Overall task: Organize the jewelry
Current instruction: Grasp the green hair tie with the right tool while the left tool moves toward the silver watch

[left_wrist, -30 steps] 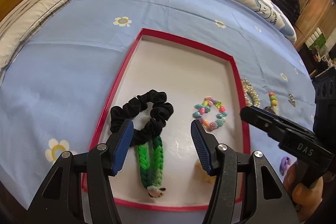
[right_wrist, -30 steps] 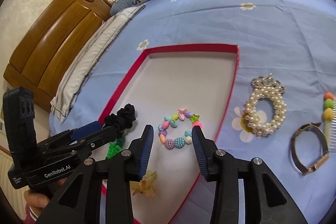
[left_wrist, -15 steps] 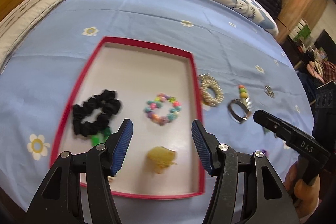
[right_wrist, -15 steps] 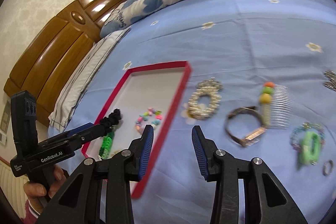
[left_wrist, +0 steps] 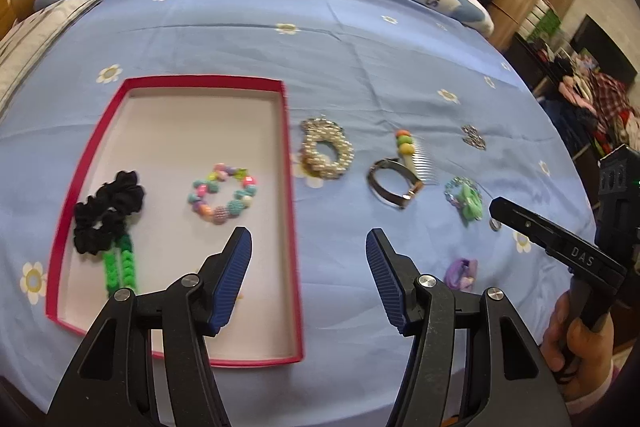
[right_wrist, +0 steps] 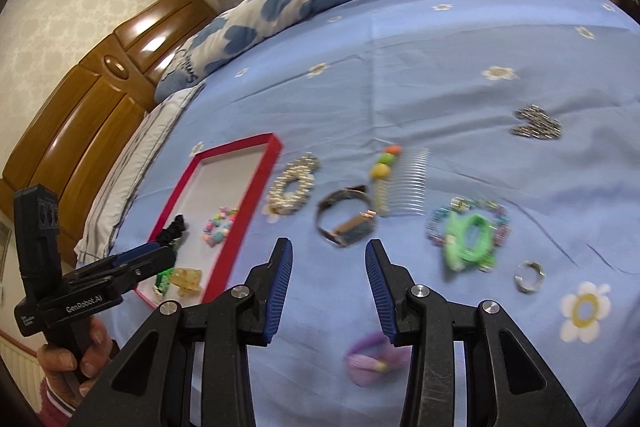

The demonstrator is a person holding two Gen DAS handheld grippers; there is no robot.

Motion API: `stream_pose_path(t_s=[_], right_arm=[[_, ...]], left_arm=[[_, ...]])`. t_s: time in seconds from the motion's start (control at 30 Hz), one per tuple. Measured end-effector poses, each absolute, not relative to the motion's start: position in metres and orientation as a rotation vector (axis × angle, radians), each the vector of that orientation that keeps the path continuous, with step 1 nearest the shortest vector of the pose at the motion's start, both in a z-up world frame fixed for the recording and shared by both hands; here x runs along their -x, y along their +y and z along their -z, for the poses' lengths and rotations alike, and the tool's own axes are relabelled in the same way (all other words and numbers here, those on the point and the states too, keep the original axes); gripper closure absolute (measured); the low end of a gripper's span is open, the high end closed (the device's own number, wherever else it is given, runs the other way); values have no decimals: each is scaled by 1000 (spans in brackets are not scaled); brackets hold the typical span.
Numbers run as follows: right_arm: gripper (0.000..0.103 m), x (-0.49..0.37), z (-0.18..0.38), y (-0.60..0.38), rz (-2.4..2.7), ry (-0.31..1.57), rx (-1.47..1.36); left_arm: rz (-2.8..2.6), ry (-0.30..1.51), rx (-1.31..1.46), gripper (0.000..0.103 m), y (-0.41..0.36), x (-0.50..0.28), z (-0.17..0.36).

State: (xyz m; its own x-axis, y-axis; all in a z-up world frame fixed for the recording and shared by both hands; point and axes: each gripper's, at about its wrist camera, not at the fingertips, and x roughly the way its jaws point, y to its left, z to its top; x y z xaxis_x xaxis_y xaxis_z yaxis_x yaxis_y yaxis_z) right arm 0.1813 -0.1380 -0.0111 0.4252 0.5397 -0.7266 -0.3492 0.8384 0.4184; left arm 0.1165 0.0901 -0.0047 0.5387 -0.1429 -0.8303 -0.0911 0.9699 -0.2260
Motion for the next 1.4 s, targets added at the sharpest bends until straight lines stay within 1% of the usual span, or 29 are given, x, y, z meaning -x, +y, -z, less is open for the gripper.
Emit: stream_pose_path(t_s=[0.33,0.77,0.87,1.1,1.27,1.3,1.4], right_arm=[[62,-183,25,-182,-470,1000,-246],[63,-196,37,-192,-447,1002,-230],[66,-202,41,-190,-452,1012,-226],[66,-215,53,-184,-462,1039,-195],[69,-226,64,-182,-470,1069,-156],[72,-227,66,-181,-473,1075,-150],[75,-231,70,-181,-485,1085,-138]], left_arm=[[92,1020,208,44,58,-127,9],[153,1040,141,44,26,-151,17],[170,1043,127,44,19,-159,20],[204,1059,88,44,1,-181,34],[235,1079,50,45,-10,-199,48],[241,1084,41,45,-12,-202,51],[258,1101,28,49,-16,-212,59]])
